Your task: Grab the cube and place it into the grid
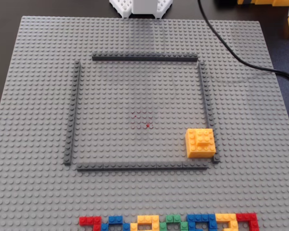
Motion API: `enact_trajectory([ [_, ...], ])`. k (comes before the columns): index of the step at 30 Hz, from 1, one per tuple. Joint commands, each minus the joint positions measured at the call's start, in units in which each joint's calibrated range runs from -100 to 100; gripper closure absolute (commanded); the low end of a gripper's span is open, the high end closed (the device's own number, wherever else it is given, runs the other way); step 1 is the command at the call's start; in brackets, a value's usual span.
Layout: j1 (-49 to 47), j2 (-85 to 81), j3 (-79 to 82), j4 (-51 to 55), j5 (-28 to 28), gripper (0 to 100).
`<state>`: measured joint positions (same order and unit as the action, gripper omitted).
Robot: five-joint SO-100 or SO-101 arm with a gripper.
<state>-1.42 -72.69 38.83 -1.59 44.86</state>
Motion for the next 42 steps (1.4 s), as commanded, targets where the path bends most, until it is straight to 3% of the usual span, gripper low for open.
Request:
enact_trajectory([
  [1, -0.2, -11.2, 8.2, -1.3, -0.3, 100],
  [9, 0.2, -27.3, 23.3, -0.8, 0.3, 100],
  [27, 0.1, -27.3, 50.6, -8.6, 0.0, 100],
  [42, -0.9, -27.3, 61.2, -15.0, 0.0, 99],
])
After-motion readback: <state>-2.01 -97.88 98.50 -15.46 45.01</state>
